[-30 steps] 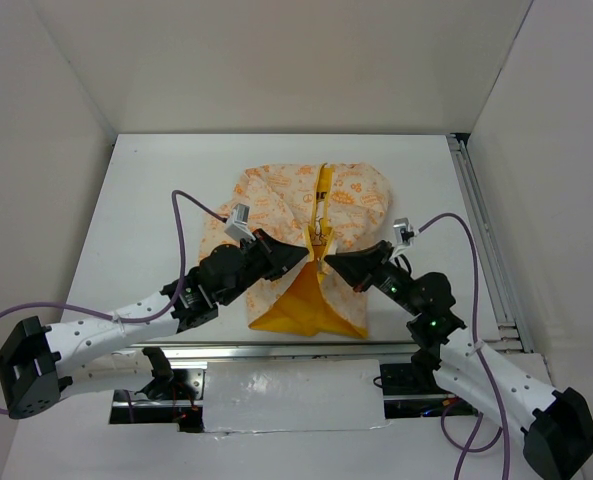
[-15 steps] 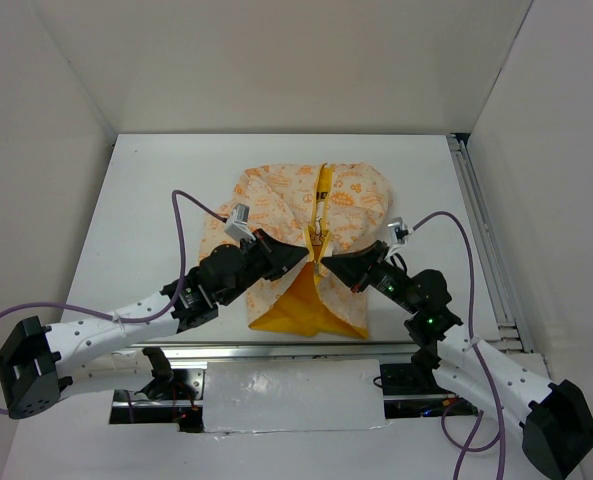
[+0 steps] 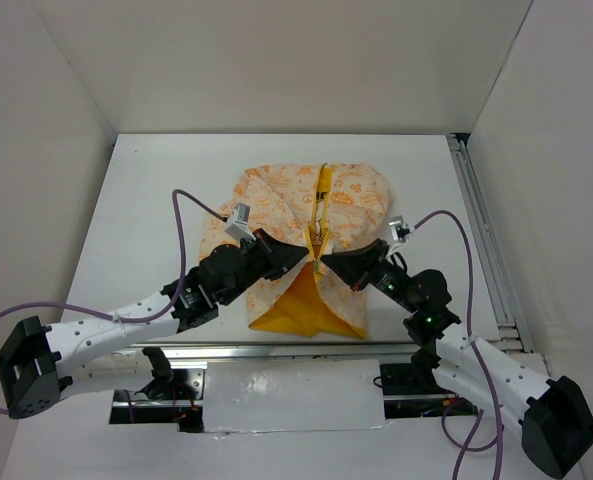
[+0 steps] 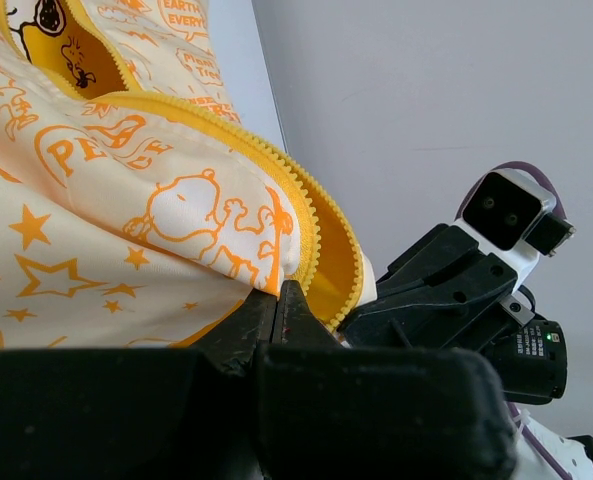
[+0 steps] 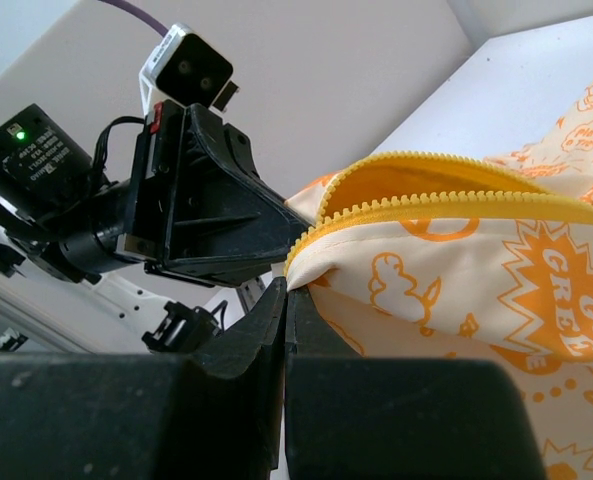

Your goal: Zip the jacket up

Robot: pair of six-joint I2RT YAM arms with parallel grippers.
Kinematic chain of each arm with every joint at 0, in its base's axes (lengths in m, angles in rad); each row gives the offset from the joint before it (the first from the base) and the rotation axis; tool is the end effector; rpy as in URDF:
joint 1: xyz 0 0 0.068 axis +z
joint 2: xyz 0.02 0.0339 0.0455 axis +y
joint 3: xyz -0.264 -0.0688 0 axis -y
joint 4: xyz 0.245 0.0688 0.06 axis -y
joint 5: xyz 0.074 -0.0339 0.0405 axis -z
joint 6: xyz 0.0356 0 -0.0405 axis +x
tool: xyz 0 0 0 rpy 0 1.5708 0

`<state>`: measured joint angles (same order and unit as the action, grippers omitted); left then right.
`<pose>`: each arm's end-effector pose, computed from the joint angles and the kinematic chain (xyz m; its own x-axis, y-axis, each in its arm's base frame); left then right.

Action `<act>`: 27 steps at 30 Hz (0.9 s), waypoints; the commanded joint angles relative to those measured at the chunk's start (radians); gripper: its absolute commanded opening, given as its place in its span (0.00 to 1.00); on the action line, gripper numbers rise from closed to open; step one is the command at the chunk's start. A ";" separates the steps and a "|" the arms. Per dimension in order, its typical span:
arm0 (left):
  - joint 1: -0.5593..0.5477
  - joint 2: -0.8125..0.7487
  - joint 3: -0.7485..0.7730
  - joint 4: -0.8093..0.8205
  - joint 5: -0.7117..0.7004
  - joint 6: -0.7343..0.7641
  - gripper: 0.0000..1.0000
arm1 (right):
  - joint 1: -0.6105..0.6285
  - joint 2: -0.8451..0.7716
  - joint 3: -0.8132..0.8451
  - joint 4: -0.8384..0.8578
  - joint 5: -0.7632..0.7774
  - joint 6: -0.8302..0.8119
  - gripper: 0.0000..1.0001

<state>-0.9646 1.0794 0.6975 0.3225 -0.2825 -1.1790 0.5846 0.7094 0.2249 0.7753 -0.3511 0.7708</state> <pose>0.1524 -0.2024 0.3042 -0.5958 -0.6984 -0.3965 0.2096 0.3413 -0.9163 0.1328 0.1026 0.2552 -0.3810 0.5324 -0.7559 -0.7354 0.3210 0.5967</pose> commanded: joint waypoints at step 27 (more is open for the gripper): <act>-0.006 -0.029 0.028 0.059 -0.043 0.021 0.00 | -0.003 -0.015 0.051 0.030 0.017 -0.011 0.00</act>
<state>-0.9649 1.0790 0.6979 0.3210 -0.3031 -1.1782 0.5846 0.6842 0.2249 0.7757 -0.3328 0.7689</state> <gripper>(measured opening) 0.034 0.009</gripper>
